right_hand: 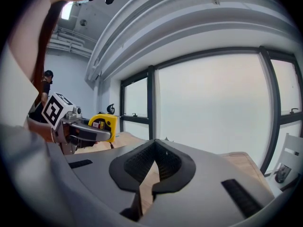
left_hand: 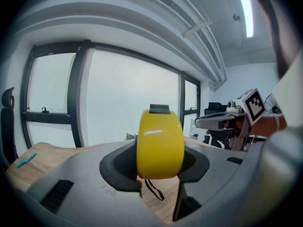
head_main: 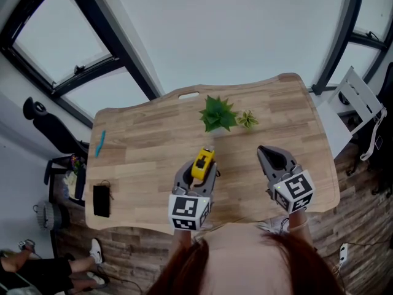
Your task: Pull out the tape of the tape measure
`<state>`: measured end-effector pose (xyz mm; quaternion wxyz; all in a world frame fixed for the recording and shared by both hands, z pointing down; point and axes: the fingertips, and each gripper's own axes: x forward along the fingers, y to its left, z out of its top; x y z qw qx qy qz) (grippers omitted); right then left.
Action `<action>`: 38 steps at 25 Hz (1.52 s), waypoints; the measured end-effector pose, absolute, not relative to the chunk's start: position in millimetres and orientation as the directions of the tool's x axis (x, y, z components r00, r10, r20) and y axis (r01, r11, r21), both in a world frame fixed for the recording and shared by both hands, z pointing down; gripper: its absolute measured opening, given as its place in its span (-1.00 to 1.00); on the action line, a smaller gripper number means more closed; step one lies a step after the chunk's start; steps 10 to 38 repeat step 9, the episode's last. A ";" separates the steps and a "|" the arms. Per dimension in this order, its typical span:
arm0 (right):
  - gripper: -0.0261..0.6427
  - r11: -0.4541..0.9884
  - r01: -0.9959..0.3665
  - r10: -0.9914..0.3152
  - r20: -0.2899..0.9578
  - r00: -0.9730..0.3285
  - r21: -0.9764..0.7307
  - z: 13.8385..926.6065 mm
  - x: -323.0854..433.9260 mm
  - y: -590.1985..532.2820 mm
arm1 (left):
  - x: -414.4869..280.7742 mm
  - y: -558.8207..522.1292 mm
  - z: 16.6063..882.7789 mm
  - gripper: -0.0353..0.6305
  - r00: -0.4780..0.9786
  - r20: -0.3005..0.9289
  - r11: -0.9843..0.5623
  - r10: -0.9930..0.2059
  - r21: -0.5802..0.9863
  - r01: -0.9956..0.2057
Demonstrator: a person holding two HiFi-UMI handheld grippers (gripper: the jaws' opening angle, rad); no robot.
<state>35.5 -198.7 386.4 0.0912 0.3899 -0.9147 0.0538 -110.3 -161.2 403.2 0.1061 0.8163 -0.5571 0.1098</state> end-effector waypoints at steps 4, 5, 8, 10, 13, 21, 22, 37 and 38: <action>-0.92 0.691 -0.722 -0.701 0.223 -0.678 -0.023 390.0 35.3 -197.5 | -111.3 -159.5 403.5 -0.40 0.352 0.294 -0.350 -0.888 0.064 -0.935; -0.92 0.691 -0.722 -0.700 0.225 -0.678 -0.024 390.7 35.2 -197.2 | -111.7 -159.0 404.1 -0.40 0.352 0.296 -0.349 -0.888 0.064 -0.935; -0.92 0.690 -0.724 -0.701 0.229 -0.676 -0.025 392.5 35.0 -197.3 | -112.8 -158.0 406.6 -0.40 0.352 0.303 -0.349 -0.886 0.065 -0.935; -0.92 0.688 -0.725 -0.702 0.230 -0.674 -0.026 393.1 35.0 -197.5 | -113.2 -157.8 407.4 -0.40 0.352 0.305 -0.349 -0.885 0.065 -0.935; -0.92 0.688 -0.725 -0.702 0.230 -0.674 -0.026 393.1 35.0 -197.5 | -113.2 -157.8 407.4 -0.40 0.352 0.305 -0.349 -0.885 0.065 -0.935; -0.92 0.688 -0.725 -0.702 0.230 -0.674 -0.026 393.1 35.0 -197.5 | -113.2 -157.8 407.4 -0.40 0.352 0.305 -0.349 -0.885 0.065 -0.935; -0.92 0.688 -0.725 -0.702 0.230 -0.674 -0.026 393.1 35.0 -197.5 | -113.2 -157.8 407.4 -0.40 0.352 0.305 -0.349 -0.885 0.065 -0.935; -0.92 0.688 -0.725 -0.702 0.230 -0.674 -0.026 393.1 35.0 -197.5 | -113.2 -157.8 407.4 -0.40 0.352 0.305 -0.349 -0.885 0.065 -0.935; -0.92 0.688 -0.725 -0.702 0.230 -0.674 -0.026 393.1 35.0 -197.5 | -113.2 -157.8 407.4 -0.40 0.352 0.305 -0.349 -0.885 0.065 -0.935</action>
